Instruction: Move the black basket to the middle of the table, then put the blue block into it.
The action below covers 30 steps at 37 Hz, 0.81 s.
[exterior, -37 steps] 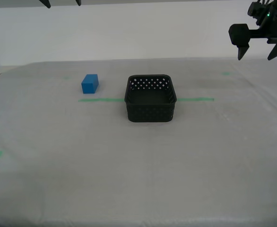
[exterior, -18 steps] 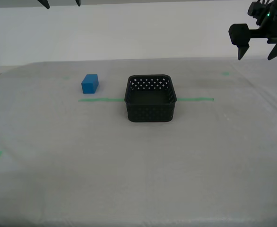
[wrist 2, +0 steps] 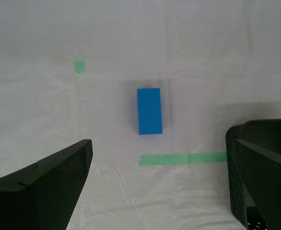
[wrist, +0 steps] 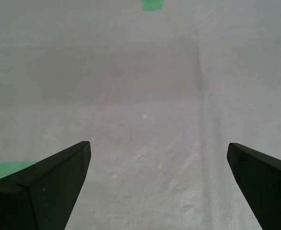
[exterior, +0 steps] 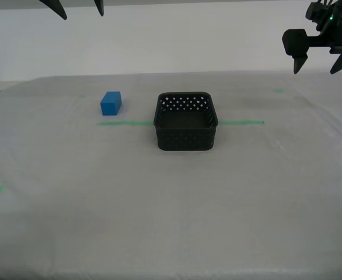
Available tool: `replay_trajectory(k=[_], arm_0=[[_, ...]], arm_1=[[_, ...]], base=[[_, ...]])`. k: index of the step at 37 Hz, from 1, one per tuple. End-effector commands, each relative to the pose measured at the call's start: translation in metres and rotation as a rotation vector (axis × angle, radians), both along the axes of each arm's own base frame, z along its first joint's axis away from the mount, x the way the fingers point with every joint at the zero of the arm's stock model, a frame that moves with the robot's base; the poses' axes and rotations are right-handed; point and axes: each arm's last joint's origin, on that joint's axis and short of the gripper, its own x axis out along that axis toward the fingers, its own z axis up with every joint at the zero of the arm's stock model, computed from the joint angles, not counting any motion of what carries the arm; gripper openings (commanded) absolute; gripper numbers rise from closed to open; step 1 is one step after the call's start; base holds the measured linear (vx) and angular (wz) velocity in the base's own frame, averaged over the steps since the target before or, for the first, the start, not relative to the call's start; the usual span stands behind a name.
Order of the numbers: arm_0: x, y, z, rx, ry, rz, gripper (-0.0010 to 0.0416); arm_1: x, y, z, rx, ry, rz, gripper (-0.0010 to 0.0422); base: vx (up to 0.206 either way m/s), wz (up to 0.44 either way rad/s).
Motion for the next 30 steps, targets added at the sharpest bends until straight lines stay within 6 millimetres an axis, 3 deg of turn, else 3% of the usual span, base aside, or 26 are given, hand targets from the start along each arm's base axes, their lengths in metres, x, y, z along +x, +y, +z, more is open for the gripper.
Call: replay_trajectory(k=[1, 10, 20, 30], arm_0=[[0.000, 0.000, 0.000, 0.000, -0.002, 0.001, 0.0399], [0.000, 0.000, 0.000, 0.000, -0.002, 0.001, 0.0398], [0.000, 0.000, 0.000, 0.000, -0.003, 0.001, 0.0398], [0.000, 0.000, 0.000, 0.000, -0.003, 0.001, 0.0399]], arm_1=[[0.001, 0.000, 0.000, 0.001, -0.006, -0.008, 0.0401], [0.004, -0.001, 0.000, -0.005, -0.039, -0.020, 0.0401], [0.008, -0.002, -0.030, -0.017, -0.050, -0.005, 0.0401], [0.011, -0.003, -0.045, -0.031, -0.076, 0.007, 0.0401]], base=[[0.000, 0.000], [0.000, 0.000], [0.000, 0.000], [0.000, 0.000]])
